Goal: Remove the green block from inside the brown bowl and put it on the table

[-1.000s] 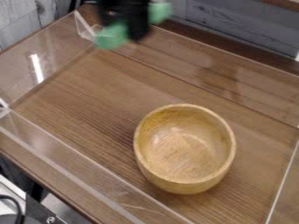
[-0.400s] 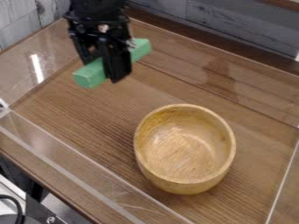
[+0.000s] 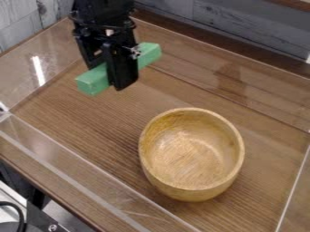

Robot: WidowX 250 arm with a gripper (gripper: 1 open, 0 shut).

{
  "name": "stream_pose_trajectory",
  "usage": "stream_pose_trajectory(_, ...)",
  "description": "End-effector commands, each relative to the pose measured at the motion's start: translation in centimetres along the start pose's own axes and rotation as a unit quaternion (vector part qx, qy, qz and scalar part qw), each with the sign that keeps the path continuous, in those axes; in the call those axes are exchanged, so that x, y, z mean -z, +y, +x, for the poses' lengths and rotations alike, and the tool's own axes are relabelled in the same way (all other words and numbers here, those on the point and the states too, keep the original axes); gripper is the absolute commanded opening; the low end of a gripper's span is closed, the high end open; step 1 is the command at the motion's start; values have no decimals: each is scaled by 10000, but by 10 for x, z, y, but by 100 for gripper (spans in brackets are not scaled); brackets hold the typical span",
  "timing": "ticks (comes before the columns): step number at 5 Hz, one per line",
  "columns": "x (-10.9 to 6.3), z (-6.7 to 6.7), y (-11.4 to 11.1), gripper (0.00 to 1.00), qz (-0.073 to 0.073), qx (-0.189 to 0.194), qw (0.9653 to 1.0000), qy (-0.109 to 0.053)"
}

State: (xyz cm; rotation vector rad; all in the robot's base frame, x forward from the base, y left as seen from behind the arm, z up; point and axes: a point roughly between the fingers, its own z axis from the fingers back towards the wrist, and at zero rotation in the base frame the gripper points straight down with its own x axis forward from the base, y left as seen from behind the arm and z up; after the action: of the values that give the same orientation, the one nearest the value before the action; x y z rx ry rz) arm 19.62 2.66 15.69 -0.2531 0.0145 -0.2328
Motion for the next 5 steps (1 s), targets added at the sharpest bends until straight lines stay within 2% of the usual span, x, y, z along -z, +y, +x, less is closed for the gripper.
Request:
stream_pose_trajectory(1, -14, -2, 1, 0, 172, 111, 9995, -226)
stream_pose_trajectory(5, -10, -7, -6, 0, 262, 402, 9986, -204)
